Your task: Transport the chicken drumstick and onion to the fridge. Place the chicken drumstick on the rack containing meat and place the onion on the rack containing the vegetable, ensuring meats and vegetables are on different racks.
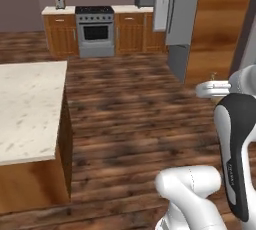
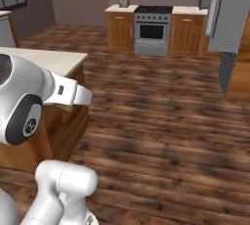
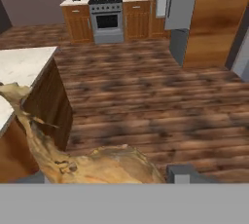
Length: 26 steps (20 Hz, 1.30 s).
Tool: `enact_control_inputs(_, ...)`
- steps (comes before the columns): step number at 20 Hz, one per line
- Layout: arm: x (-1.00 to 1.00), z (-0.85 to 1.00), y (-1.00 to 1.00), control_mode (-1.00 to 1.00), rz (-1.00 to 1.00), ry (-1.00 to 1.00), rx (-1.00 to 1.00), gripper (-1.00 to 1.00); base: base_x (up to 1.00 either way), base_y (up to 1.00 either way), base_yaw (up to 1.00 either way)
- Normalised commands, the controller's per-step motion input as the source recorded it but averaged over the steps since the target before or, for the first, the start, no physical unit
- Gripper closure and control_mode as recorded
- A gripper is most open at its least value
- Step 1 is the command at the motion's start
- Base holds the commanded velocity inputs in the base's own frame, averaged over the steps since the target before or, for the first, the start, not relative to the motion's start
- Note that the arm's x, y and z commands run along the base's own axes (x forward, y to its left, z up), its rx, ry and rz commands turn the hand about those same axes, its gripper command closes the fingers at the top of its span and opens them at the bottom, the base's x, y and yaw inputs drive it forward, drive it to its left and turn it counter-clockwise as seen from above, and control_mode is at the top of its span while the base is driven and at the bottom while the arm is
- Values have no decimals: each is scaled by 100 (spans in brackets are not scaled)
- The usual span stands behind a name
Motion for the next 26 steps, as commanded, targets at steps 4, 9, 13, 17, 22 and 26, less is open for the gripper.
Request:
enact_control_inputs(4,0,0,0,100,0,0,0,100,100,-100,0)
enact_control_inputs(9,0,0,0,100,0,0,0,100,100,-68,0)
enact_control_inputs(13,0,0,0,100,0,0,0,100,100,-15,0)
enact_control_inputs(17,0,0,0,100,0,0,0,100,100,57,-13)
enact_control_inputs(22,0,0,0,100,0,0,0,100,100,37,-9)
enact_control_inputs(26,0,0,0,100,0,0,0,100,100,14,-8)
